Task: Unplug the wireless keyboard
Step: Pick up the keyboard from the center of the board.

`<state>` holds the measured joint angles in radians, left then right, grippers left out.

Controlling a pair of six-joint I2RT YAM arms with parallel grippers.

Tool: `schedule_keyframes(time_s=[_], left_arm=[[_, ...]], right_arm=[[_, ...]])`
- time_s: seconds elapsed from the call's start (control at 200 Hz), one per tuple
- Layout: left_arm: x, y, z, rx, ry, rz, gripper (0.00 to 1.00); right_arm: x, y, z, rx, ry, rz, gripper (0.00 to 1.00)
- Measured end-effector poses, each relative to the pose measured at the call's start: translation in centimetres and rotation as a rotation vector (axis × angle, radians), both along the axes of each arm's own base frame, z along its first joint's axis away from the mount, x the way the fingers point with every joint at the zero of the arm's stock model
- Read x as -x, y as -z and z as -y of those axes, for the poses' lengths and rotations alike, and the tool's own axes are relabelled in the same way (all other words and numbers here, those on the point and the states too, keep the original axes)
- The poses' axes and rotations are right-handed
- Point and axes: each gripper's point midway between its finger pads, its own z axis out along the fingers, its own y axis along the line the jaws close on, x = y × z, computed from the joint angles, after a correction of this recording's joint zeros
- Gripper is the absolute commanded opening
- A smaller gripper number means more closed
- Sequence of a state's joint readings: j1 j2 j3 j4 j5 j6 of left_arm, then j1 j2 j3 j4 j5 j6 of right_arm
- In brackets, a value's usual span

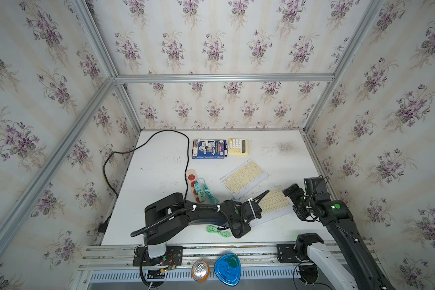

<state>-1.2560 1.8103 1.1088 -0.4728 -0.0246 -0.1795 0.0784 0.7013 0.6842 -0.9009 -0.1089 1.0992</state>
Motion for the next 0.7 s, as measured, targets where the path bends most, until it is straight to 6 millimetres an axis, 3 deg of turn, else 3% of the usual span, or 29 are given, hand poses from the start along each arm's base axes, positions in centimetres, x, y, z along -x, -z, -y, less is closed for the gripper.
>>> schedule_keyframes(time_s=[0.385,0.699], left_arm=[[-0.7,-5.1,0.2,0.147,0.016,0.032,0.0],[-1.7,-7.5,0.1,0.225,-0.003,0.07,0.0]], right_arm=[[1.4,-3.0,-1.6,-0.077,-0.071,0.034,0.96],[3.6,-2.3,-3.1,-0.175,-0.107,0.009,0.95]])
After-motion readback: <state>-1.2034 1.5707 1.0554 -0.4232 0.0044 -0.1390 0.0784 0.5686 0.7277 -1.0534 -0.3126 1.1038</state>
